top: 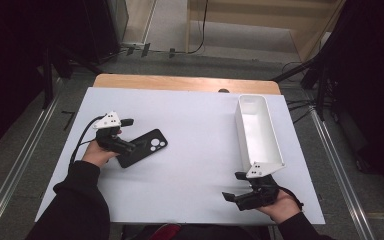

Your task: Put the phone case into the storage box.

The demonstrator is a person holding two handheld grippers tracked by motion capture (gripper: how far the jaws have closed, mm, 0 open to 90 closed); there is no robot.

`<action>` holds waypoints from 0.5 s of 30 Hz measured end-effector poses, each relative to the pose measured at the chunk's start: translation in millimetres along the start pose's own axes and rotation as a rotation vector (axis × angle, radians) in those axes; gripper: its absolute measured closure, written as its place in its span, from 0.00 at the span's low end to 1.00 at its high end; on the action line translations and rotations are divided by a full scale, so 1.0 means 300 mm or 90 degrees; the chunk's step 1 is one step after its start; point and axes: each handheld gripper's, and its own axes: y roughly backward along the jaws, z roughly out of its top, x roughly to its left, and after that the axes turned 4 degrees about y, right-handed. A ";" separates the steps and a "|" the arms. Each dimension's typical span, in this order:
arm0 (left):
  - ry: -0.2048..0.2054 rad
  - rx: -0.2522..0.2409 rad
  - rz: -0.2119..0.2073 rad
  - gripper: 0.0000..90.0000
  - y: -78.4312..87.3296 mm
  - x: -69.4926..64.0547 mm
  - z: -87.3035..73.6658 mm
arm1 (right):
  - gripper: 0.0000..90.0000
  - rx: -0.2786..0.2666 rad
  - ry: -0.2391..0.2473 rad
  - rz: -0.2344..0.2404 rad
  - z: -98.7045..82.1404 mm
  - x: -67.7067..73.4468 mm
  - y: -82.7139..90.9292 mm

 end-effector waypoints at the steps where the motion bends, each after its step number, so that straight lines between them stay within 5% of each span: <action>1: 0.000 0.000 0.000 0.00 0.000 0.000 0.000 | 0.17 0.000 0.000 0.000 0.000 0.000 0.000; 10: 0.017 0.048 -0.015 0.00 -0.043 0.008 -0.059 | 0.17 0.004 0.000 -0.001 0.000 0.004 -0.003; 15: 0.017 0.046 -0.008 0.00 -0.050 0.012 -0.078 | 0.17 0.004 -0.002 0.000 0.000 0.002 -0.003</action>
